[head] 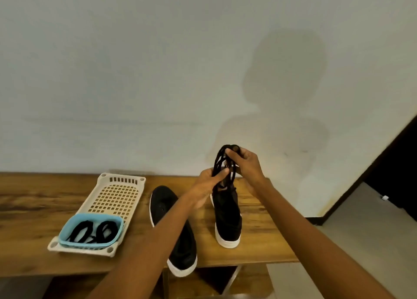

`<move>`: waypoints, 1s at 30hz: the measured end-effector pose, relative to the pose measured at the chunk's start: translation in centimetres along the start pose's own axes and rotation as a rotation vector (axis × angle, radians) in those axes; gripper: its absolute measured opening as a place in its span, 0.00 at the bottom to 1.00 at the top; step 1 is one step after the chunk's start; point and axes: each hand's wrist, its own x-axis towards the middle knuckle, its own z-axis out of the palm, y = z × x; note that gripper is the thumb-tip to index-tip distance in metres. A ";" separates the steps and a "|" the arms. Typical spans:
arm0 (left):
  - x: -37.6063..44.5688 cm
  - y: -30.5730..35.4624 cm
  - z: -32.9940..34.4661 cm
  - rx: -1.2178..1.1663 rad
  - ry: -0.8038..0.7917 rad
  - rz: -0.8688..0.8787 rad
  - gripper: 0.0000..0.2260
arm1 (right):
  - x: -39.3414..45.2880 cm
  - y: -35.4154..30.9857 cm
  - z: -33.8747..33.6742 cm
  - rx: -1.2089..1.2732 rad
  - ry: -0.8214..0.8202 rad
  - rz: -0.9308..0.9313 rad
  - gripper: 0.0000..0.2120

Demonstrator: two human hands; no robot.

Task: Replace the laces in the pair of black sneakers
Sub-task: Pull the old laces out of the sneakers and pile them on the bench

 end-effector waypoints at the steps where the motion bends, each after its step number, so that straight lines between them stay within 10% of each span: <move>1: 0.2 0.1 1.3 -0.098 0.044 -0.017 0.15 | -0.5 -0.3 -0.9 0.018 0.025 -0.006 0.05; 7: 2.4 -1.3 8.2 -0.628 0.287 -0.229 0.17 | -4.6 4.1 -5.3 -0.096 0.143 0.072 0.07; 12: 4.8 -2.5 14.0 -0.887 0.406 -0.323 0.18 | -8.1 10.9 -9.2 0.350 0.328 0.241 0.08; 21: 7.9 -9.1 18.9 -0.627 0.311 -0.430 0.16 | -6.5 18.3 -13.4 0.948 0.566 0.390 0.20; 25: 9.1 -14.2 19.1 -0.154 0.240 -0.406 0.13 | -2.8 20.2 -15.1 0.566 0.528 0.543 0.12; 30: 10.5 -15.6 18.5 -0.185 0.256 -0.498 0.18 | -0.5 21.7 -16.1 -0.257 0.395 0.594 0.08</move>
